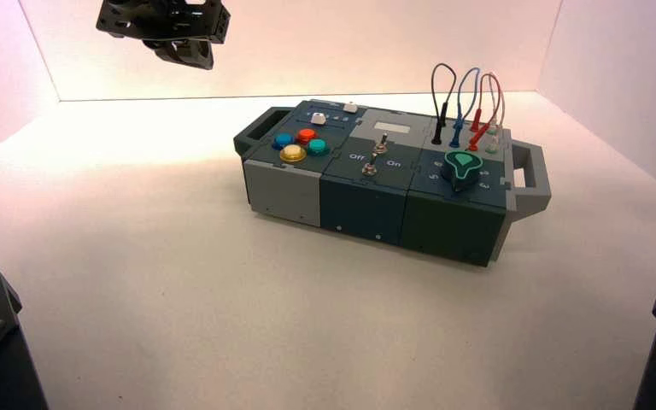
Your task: Move the right gripper to the left.
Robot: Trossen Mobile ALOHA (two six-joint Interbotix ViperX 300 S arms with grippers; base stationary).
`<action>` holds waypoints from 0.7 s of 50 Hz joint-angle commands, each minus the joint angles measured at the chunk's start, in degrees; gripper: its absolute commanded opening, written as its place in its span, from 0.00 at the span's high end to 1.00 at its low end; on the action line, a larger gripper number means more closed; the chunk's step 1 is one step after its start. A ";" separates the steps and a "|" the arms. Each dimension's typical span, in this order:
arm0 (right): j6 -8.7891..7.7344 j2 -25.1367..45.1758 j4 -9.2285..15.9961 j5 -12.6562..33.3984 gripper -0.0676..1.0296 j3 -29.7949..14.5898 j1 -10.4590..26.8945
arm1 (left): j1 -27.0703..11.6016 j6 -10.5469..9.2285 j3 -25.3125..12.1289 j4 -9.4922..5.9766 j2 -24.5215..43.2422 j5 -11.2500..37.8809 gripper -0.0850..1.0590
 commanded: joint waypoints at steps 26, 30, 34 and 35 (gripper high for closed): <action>0.35 1.85 0.00 -0.62 0.74 -1.32 0.44 | -0.18 0.18 -1.49 0.18 -0.53 -0.44 0.95; 0.44 2.29 0.09 -0.62 0.74 -1.58 1.14 | -0.18 0.18 -1.49 0.18 -0.53 -0.44 0.95; 0.44 3.16 0.09 -0.62 0.74 -2.29 3.34 | -0.18 0.18 -1.49 0.18 -0.53 -0.44 0.95; 0.44 3.52 0.09 -0.62 0.74 -2.46 3.96 | -0.18 0.09 -1.49 0.18 -0.53 -0.44 0.95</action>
